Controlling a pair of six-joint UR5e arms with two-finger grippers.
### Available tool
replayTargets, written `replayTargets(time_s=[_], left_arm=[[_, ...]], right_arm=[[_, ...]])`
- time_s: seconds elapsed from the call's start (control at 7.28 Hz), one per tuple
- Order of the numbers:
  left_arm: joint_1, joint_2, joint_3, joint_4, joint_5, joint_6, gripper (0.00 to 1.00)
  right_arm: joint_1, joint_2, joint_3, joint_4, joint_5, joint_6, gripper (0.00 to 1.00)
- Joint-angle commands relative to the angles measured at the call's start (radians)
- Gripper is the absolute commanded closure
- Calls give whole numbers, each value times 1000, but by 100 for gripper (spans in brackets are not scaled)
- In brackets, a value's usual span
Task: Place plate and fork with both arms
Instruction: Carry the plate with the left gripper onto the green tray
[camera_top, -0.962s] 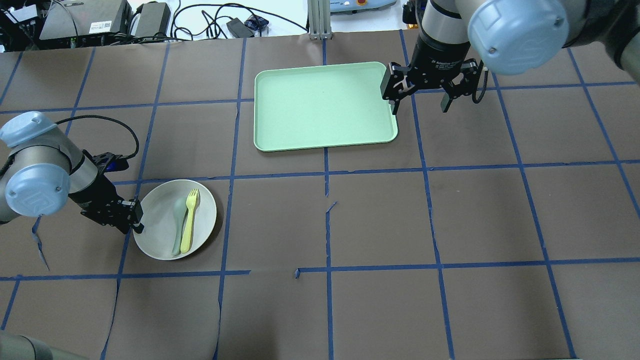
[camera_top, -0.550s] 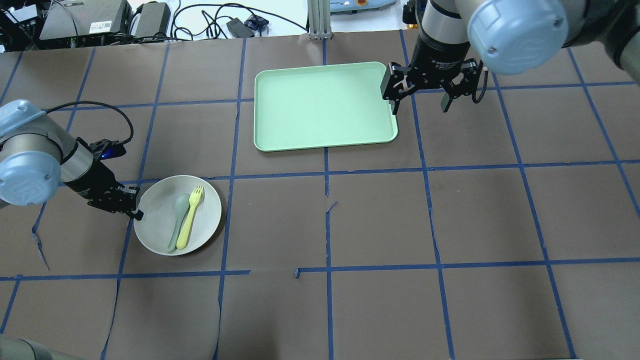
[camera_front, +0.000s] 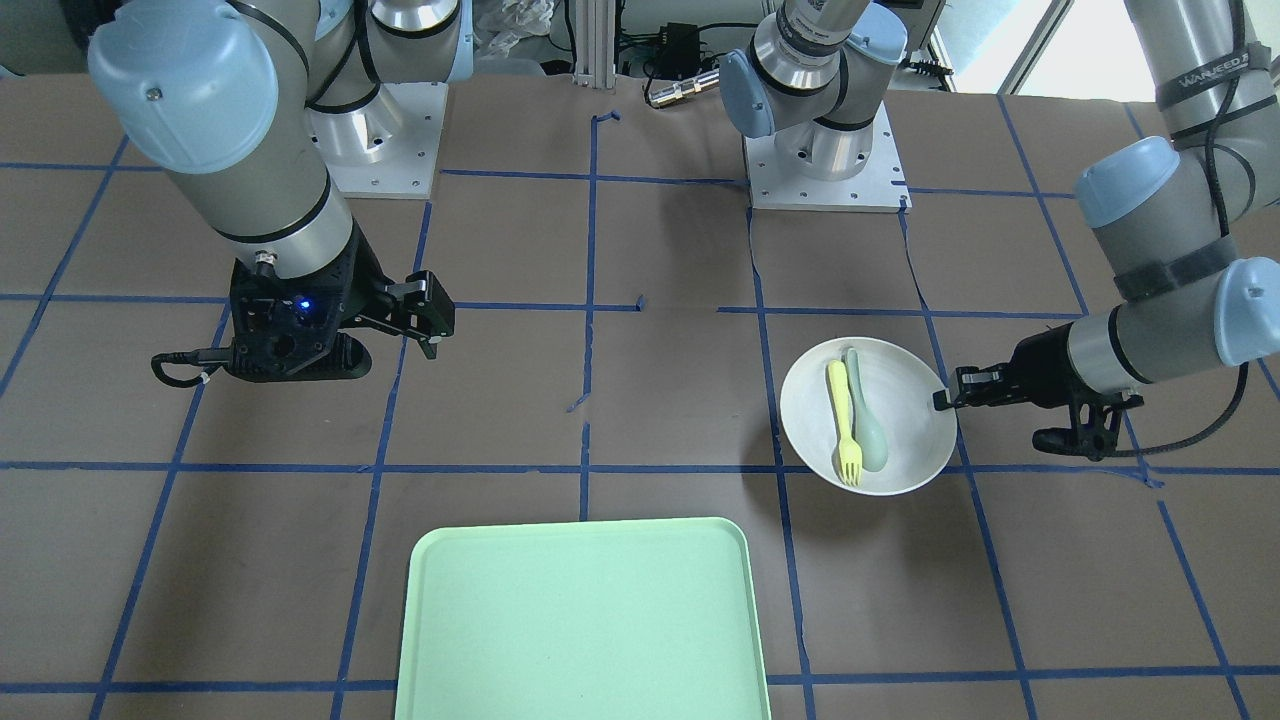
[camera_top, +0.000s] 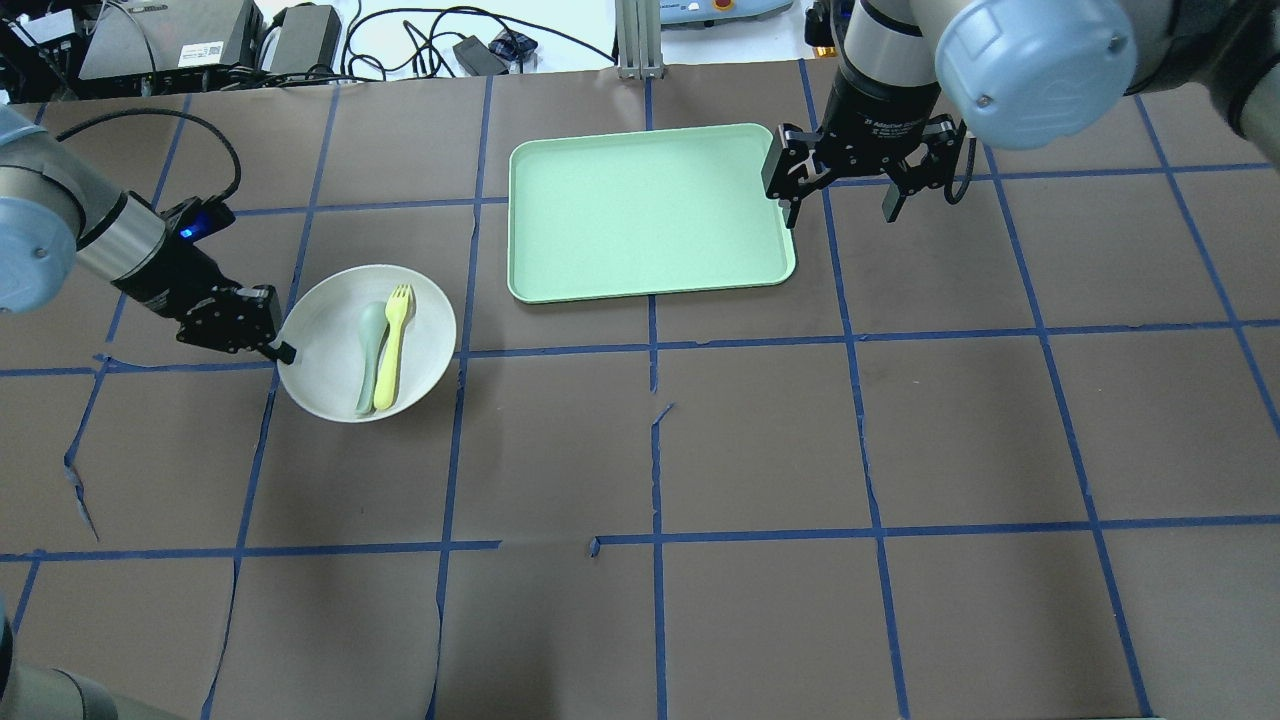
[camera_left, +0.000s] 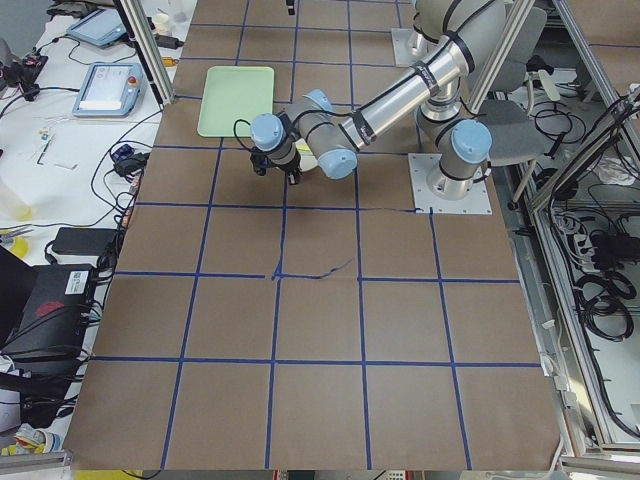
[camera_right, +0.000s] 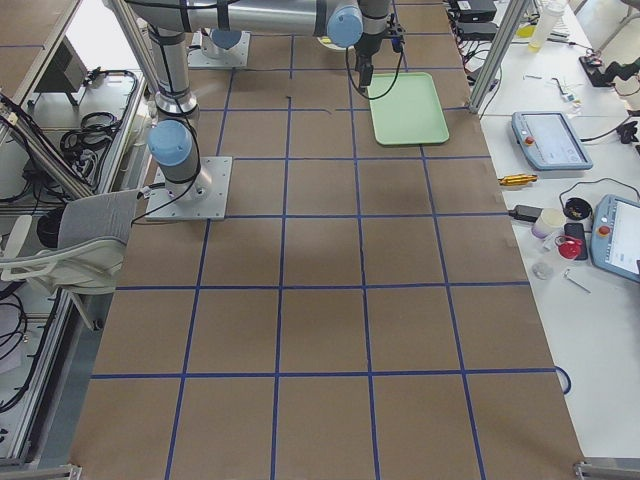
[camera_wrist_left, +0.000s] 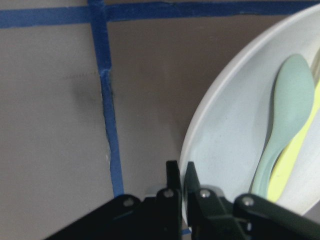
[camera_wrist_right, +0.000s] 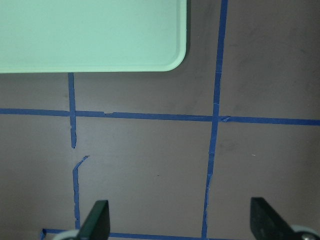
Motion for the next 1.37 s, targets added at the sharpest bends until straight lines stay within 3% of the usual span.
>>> replayTargets(time_s=[0.0,0.27,0.69,1.24], left_arm=[[-183,-104,160,52,-74,-266,100],[-300,-265,331,80,-105,-338,100],[-424,-425,518,94,-105,-457,100],[-481,-496,546,167,-108,-487,100]], right_arm=[[0,1,0,-9,-4,-2,0],[0,1,2,-8,-2,9,0],[-2,-1,3,-4,2,15,0],[3,-1,20,-11,5,17,0]])
